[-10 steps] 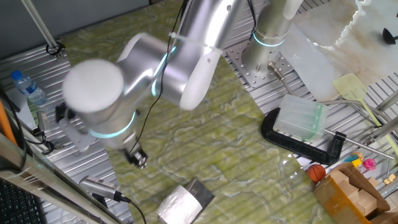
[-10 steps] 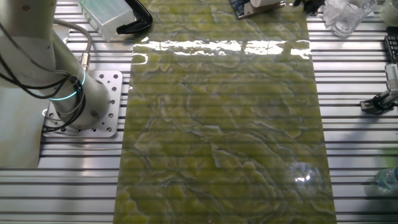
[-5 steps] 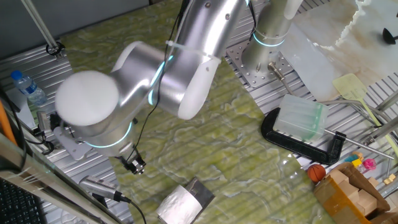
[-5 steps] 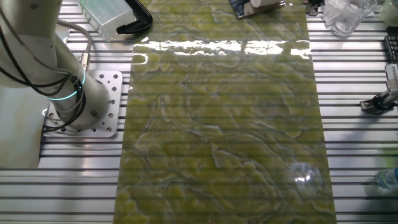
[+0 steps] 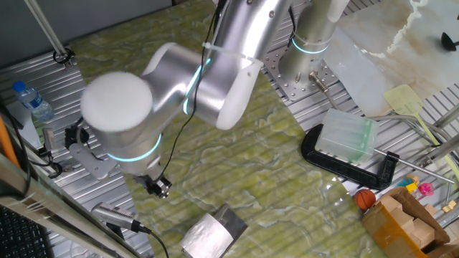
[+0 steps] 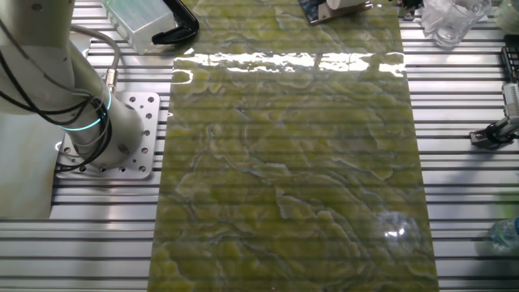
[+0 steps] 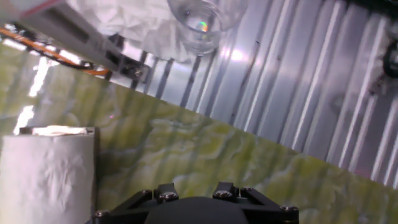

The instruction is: Take the roll of paper down from the shelf

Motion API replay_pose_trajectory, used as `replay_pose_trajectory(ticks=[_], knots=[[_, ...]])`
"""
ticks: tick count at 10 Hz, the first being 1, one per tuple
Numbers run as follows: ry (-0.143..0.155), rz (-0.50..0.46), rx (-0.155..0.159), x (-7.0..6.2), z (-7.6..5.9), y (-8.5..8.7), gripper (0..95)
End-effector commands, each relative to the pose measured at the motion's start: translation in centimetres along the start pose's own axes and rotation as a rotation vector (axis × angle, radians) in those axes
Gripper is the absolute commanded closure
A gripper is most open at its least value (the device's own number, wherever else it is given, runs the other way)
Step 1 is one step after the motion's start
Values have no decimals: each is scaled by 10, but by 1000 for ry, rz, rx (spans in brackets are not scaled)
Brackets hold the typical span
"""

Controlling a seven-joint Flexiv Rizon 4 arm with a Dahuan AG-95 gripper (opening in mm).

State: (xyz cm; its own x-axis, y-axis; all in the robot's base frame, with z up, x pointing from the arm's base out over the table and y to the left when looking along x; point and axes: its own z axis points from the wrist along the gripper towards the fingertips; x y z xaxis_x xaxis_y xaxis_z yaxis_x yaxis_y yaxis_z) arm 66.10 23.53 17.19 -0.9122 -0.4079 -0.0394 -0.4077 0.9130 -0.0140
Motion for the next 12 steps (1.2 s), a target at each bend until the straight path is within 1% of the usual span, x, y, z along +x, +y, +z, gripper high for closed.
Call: replay_pose_trajectory(ticks=[1,2,3,4,5,6,7,8,9,10,11,12], knots=[[7,21,-26,-1,-1,6,380],[13,53,-23,-2,-3,18,380],[22,60,-24,-3,-6,28,380],[31,77,-20,-3,-9,38,190],[31,89,-20,-1,-10,47,190],[32,107,-20,6,-14,64,190],[35,121,-20,8,-15,72,190],[43,132,-20,11,-18,87,190],[46,139,-10,13,-19,101,190],[44,143,-8,18,-20,113,190],[44,143,-9,22,-22,119,190],[46,131,-19,22,-23,119,190]])
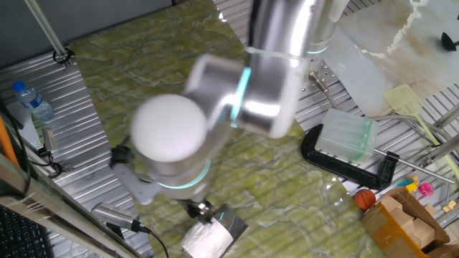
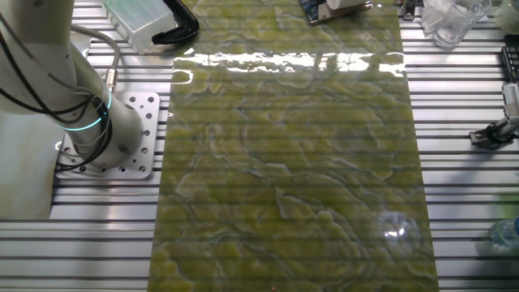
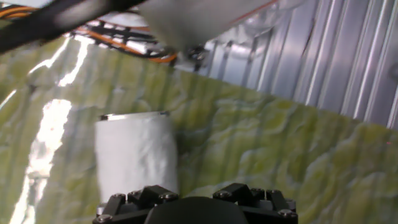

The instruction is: Take the roll of paper down from the shelf

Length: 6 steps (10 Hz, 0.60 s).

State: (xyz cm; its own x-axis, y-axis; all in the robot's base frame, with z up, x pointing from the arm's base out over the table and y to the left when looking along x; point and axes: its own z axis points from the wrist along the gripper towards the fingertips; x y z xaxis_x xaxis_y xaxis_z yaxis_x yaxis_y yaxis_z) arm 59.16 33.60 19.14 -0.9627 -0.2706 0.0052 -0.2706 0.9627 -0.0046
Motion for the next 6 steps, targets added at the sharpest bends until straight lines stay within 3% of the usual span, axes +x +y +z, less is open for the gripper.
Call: replay_pose_trajectory(ticks=[1,6], knots=[[0,-17,-12,1,-1,-1,190],[-15,-13,-2,-2,7,-2,190]])
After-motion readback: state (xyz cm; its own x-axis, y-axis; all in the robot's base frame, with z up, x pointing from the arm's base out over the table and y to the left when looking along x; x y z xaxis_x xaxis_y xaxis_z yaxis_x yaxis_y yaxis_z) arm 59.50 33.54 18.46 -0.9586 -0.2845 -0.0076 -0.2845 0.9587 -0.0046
